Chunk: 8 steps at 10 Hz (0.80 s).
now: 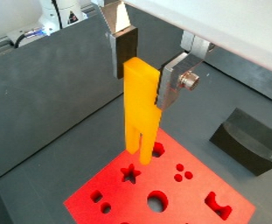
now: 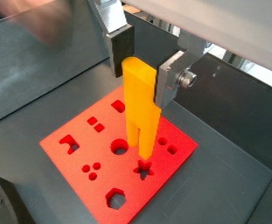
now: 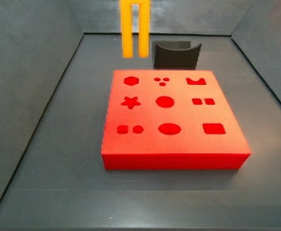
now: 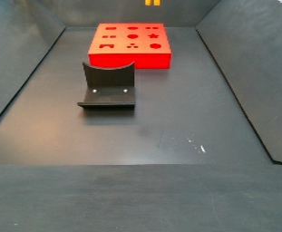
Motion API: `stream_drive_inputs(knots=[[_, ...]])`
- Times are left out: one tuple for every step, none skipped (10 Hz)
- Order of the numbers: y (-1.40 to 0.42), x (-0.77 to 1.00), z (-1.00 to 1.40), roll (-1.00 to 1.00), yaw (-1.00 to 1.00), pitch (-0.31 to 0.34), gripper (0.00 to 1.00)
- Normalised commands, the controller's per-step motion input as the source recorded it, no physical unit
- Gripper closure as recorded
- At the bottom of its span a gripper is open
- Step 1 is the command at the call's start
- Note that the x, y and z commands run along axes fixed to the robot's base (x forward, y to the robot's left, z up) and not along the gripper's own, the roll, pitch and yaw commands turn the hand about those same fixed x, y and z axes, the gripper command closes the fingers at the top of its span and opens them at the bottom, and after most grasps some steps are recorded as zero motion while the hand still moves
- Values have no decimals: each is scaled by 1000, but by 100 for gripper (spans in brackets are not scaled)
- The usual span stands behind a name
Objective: Insert the square-circle object.
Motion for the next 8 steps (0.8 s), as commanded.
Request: stream_drive_inputs(knots=[[-54, 0, 0, 0, 0, 0, 100], [-289, 0, -280, -14, 0, -99, 100], [-620, 106, -397, 63, 51, -59, 100], [-780, 66, -543, 160, 23, -74, 100], [-689, 131, -543, 110, 0, -64, 100], [-694, 126, -423, 214, 0, -9, 100], [-726, 111, -291, 346, 0, 3, 100], [-597, 66, -283, 293, 0, 23, 100]])
